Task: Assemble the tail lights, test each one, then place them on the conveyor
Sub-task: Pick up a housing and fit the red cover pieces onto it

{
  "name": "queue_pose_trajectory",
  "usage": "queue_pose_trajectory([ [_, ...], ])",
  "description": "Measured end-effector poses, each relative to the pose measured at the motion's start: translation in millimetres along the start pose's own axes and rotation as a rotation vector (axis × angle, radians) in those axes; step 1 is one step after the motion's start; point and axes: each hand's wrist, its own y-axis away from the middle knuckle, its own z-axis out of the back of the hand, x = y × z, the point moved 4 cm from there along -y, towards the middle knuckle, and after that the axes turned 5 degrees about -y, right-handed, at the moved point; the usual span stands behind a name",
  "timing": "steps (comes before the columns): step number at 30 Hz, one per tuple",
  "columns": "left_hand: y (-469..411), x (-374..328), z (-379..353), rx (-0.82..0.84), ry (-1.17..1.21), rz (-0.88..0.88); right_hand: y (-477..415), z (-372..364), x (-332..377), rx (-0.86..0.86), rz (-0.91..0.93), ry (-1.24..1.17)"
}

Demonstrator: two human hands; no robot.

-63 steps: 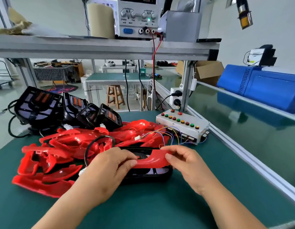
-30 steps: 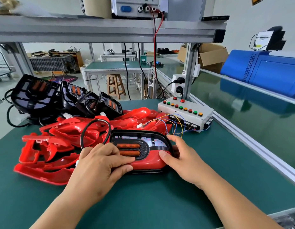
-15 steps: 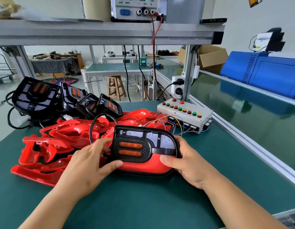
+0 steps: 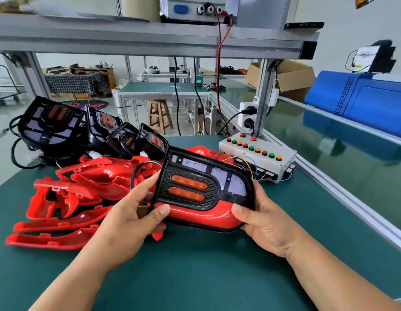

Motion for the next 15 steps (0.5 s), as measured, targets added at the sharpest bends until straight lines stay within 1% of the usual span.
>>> queue_pose_trajectory([
  [2, -0.7, 2.3, 2.6, 0.002, 0.025, 0.010, -0.6, 1.3, -1.9, 0.004, -0.020, 0.020],
  [6, -1.1, 6.6, 3.6, 0.058, 0.034, 0.032, -0.9, 3.2, -3.4, 0.003, -0.013, 0.030],
  [15, -1.1, 6.3, 2.4, 0.032, 0.069, 0.012, 2.2, 1.8, -1.3, -0.012, 0.034, -0.015],
])
